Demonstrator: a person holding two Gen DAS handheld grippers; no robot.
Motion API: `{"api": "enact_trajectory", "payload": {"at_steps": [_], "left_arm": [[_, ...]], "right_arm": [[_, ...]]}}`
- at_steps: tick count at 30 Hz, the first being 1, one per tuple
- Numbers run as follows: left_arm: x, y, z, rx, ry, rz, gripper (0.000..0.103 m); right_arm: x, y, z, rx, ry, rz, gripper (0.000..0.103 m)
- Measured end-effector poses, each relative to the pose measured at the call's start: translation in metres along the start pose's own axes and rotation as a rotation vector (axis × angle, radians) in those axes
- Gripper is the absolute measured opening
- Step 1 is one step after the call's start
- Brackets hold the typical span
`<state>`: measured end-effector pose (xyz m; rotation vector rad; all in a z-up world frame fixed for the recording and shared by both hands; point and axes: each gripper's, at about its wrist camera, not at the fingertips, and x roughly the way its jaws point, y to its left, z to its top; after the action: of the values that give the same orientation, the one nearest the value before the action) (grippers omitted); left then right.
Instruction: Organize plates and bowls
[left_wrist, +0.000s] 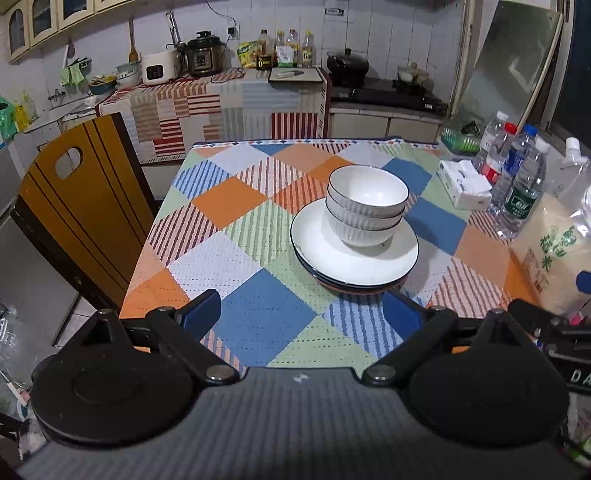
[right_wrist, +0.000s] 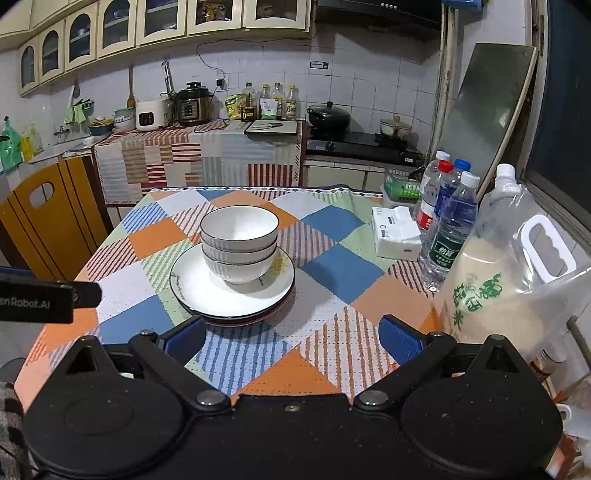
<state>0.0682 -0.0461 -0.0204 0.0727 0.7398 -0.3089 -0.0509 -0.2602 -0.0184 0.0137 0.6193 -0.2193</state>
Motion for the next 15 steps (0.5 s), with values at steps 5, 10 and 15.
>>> {"api": "enact_trajectory", "payload": {"at_steps": [5,10,15], "left_arm": [[0.0002,0.0014,-0.0016,-0.002,-0.012,0.007,0.095],[0.0008,0.0010,-0.0034,0.010,-0.011,0.023,0.095],[0.0015,-0.0049,-0.0058,0.031,-0.021,0.029,0.095]], "right_arm": [[0.0020,-0.0025,-0.0036,0.020,0.016,0.008,0.101],[0.0027,-0.0059,-0.0053,0.038,0.020,0.015,0.101],[0.0021,-0.0030,-0.0061,0.008,0.012,-0.009,0.101]]}}
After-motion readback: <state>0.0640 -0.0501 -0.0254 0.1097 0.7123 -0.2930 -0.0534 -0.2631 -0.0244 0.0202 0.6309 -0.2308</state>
